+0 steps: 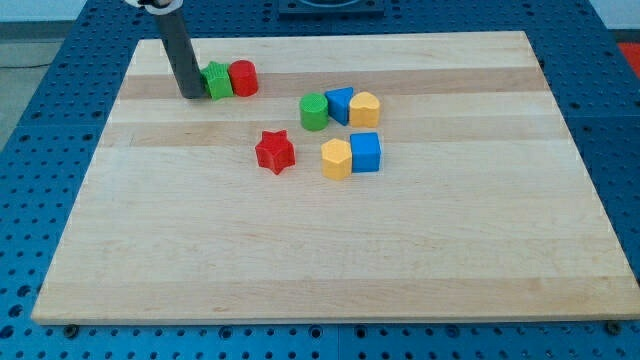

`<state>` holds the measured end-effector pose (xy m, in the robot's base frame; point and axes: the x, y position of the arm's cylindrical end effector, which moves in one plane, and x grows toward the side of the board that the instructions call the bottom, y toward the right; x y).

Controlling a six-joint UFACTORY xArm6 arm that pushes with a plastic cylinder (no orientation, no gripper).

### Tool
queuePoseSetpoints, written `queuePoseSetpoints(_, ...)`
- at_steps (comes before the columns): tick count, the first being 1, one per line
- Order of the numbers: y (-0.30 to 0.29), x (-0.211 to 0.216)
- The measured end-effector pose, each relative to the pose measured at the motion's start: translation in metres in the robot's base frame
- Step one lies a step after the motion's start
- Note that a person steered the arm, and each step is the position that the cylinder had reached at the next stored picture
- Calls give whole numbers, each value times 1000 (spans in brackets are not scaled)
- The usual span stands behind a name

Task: Push the red star into the green star

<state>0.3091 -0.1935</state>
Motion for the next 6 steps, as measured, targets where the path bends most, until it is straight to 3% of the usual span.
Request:
queuePoseSetpoints(1, 0, 9)
queuePoseSetpoints(2, 0, 86)
queuePoseSetpoints(3, 42, 201)
queuePoseSetpoints(4, 117, 244)
queuePoseSetpoints(6, 178, 186)
